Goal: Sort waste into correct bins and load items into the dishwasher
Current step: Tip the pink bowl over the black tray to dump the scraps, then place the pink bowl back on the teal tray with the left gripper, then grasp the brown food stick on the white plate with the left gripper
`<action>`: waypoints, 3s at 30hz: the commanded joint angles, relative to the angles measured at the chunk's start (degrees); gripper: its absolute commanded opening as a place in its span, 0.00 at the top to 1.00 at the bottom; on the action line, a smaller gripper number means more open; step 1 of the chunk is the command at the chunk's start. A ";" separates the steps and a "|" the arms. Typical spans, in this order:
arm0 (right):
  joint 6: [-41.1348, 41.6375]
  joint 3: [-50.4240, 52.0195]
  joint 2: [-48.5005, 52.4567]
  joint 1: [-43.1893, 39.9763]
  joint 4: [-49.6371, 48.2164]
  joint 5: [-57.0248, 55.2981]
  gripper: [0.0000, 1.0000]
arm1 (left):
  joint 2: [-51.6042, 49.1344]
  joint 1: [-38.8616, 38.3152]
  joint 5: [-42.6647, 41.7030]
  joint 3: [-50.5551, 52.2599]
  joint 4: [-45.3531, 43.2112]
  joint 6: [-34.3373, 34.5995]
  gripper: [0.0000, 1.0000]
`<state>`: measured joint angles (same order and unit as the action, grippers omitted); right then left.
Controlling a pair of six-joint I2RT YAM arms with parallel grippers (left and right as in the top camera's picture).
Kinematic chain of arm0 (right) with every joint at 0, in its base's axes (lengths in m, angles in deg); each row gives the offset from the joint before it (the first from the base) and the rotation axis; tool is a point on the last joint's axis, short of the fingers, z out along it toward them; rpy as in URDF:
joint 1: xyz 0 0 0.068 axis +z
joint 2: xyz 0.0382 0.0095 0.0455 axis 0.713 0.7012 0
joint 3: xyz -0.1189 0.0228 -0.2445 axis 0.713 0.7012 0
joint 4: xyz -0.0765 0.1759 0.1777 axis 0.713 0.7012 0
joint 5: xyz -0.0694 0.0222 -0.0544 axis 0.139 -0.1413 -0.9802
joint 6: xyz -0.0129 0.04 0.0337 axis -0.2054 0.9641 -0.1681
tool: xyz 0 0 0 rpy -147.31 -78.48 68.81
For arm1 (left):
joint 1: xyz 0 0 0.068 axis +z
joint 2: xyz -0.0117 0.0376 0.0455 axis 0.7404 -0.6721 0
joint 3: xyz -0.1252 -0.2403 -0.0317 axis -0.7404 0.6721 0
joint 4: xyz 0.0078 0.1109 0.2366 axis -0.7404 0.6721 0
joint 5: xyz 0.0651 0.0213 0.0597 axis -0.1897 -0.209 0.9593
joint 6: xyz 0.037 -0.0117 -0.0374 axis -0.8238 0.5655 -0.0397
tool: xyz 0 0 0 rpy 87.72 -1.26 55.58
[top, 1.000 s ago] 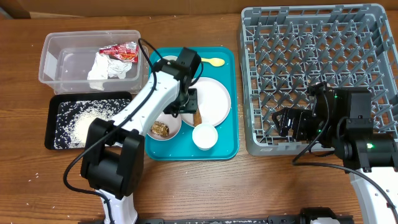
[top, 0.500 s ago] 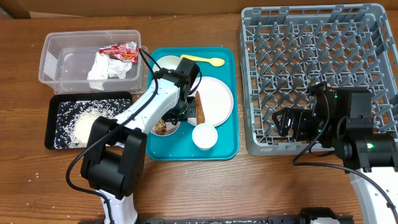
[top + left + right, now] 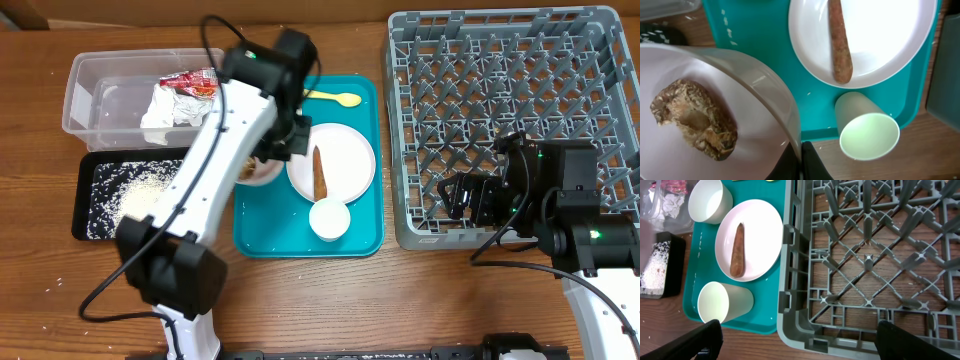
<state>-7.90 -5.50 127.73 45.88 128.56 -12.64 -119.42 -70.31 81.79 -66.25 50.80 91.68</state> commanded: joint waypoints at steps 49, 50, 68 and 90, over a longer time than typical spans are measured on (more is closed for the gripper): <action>0.17 -0.94 -0.24 -0.11 -0.33 1.55 0.00 | 4.09 66.01 -90.53 53.86 -34.03 -32.24 0.96; 0.17 -0.94 -0.24 -0.11 -0.35 1.55 0.00 | 5.38 65.77 -90.53 52.72 -32.11 -34.36 0.96; 0.17 -0.94 -0.24 -0.11 -0.33 1.55 0.00 | 25.59 16.94 -22.91 41.94 -28.98 -27.08 0.96; 0.15 -0.94 -0.24 -0.11 -0.39 1.29 0.00 | 5.49 -1.05 -0.52 40.09 -31.95 -8.26 0.43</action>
<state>-7.90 -5.50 127.73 45.88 128.47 -11.42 -113.30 -71.41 80.09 -24.33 17.89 82.61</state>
